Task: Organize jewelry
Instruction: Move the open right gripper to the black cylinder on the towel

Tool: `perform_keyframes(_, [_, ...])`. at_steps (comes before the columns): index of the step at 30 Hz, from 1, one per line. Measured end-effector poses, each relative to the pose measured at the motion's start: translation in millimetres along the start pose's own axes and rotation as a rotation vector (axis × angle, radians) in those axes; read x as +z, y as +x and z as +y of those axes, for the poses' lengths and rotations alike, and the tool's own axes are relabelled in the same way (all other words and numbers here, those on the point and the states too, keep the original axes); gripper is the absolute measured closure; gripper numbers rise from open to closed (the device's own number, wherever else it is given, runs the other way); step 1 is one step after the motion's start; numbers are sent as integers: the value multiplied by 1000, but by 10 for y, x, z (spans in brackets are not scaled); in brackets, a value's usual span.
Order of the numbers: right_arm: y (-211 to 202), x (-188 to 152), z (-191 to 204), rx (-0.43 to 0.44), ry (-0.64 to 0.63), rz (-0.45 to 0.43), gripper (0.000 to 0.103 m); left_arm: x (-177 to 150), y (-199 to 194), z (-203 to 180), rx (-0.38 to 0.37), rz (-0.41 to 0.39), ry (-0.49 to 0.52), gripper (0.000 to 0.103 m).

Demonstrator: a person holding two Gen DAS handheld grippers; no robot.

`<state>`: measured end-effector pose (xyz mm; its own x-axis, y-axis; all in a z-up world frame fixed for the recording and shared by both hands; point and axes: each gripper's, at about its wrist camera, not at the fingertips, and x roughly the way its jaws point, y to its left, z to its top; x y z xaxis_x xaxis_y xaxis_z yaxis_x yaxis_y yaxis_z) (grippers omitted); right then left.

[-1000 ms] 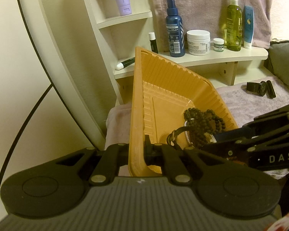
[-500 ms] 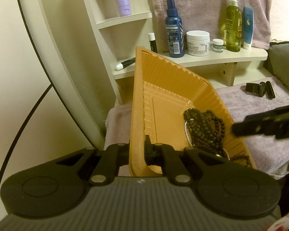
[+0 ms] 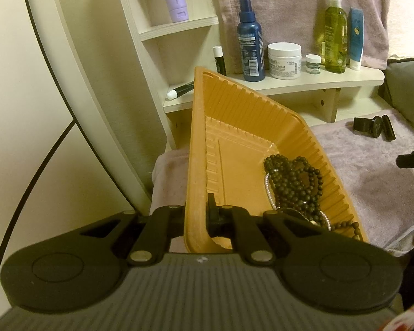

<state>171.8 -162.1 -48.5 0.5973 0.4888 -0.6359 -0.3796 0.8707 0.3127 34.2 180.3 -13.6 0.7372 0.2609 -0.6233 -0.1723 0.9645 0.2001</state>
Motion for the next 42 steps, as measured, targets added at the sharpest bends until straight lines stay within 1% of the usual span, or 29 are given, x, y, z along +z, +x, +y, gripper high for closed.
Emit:
perform_keyframes(5, [8,-34,-171,-77,27,-19,37,-2,5,7,0,2,1,98])
perform_keyframes(10, [59,-10,-244,-121,24,-30,37,-5,11,15,0,2,1,98])
perform_keyframes(21, [233,168,-391,-242,-3,-92,38,-5,18,22,-1,1,-2,97])
perform_keyframes(22, [252,188,-401,-244,-3,-97,39,-3,18,17,-1,2,-3,97])
perform_keyframes(24, [306,237,-404,-249,-5,-98,51,-6,19,18,-1,3,-3,98])
perform_keyframes(26, [371,280,-404,-256,-12,-102,57,-5,21,14,1,4,-2,98])
perform_keyframes(32, [622,402,-455,-269,12,-74,67,-4,27,15,2,8,-3,98])
perform_keyframes(36, [754,451,-479,-275,28,-48,78,-5,25,11,2,8,-4,98])
perform_keyframes(42, [673,410,-452,-281,27,-34,83,-5,22,13,1,7,-5,98])
